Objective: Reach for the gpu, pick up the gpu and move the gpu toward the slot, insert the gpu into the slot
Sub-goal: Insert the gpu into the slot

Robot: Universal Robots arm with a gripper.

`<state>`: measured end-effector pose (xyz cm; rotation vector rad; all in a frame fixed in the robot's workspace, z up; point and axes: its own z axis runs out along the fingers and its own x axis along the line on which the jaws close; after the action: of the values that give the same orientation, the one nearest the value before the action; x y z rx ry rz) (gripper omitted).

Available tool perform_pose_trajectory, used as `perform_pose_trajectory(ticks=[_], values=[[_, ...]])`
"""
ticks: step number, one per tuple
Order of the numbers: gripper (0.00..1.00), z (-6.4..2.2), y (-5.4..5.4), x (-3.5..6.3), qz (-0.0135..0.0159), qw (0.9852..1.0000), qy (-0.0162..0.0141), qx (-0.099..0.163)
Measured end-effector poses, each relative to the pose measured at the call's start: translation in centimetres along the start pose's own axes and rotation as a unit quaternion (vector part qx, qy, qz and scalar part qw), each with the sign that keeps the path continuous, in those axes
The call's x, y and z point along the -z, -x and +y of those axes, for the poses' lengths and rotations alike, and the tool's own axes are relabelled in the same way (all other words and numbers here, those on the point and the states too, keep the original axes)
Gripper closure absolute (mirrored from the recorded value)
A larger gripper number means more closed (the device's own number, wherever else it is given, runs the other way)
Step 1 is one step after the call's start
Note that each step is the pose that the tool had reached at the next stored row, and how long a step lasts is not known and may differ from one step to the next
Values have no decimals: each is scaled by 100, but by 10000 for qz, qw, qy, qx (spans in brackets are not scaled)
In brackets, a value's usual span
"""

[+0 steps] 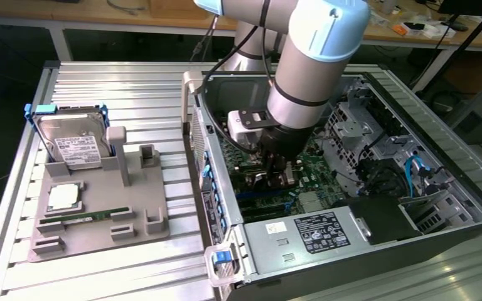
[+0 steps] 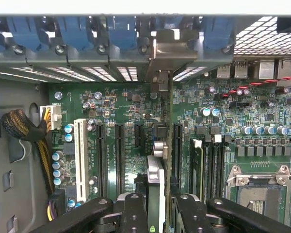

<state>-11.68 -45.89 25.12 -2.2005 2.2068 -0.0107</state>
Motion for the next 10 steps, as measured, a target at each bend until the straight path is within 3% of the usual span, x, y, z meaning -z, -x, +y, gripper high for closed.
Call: perform_pose_trajectory(ticks=[10], values=[[73,4,0,-38,0,10000,0,0]])
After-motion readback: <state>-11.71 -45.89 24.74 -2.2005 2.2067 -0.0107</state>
